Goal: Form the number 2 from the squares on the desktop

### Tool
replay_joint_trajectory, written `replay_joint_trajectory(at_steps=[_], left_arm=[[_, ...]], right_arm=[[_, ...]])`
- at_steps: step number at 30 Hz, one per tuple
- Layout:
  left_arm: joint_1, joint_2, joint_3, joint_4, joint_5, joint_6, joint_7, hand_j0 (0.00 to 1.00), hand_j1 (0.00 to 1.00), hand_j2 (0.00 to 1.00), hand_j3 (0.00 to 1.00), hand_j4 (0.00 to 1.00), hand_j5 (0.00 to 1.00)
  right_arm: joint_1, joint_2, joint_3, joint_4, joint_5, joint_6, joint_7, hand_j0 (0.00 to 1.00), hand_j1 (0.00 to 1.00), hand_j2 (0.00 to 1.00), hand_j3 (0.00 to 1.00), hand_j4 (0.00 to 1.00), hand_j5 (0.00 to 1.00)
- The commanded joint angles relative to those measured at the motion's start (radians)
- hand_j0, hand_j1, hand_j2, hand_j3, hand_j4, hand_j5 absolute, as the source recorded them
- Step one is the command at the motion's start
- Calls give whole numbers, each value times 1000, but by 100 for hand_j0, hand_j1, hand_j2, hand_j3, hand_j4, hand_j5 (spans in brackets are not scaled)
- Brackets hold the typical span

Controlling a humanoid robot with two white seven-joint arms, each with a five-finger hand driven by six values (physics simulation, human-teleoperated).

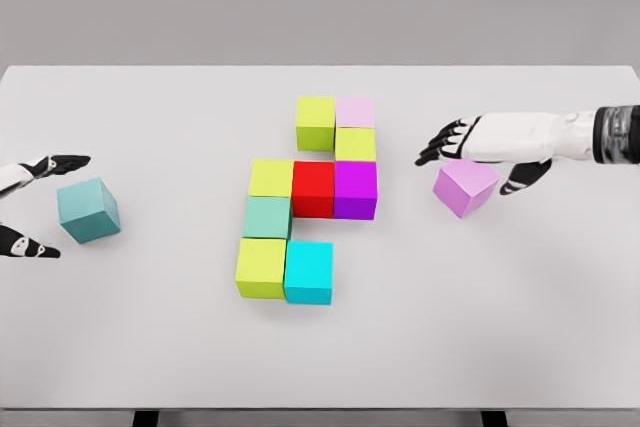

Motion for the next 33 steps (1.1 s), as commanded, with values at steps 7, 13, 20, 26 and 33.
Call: replay_joint_trajectory(at_steps=[7, 13, 20, 26, 33], left_arm=[[-12, -54, -14, 77, 65, -5, 0, 100, 100, 100, 100, 100, 100], [-32, -99, -15, 129, 64, -2, 0, 100, 100, 100, 100, 100, 100], [-72, -123, -37, 170, 65, 8, -1, 100, 100, 100, 100, 100, 100], [-95, -152, -80, 193, 64, 9, -3, 100, 100, 100, 100, 100, 100], [-97, -154, -89, 193, 62, 5, -1, 100, 100, 100, 100, 100, 100]], right_arm=[[0, 44, 17, 101, -1, 2, 0, 100, 100, 100, 100, 100, 100], [-2, 71, 25, 153, 2, 2, 0, 100, 100, 100, 100, 100, 100], [-14, 90, 60, 175, 2, 2, 0, 100, 100, 100, 100, 100, 100], [-15, 102, 69, 209, 2, 2, 0, 100, 100, 100, 100, 100, 100], [-25, 120, 71, 254, 3, 2, 0, 100, 100, 100, 100, 100, 100]])
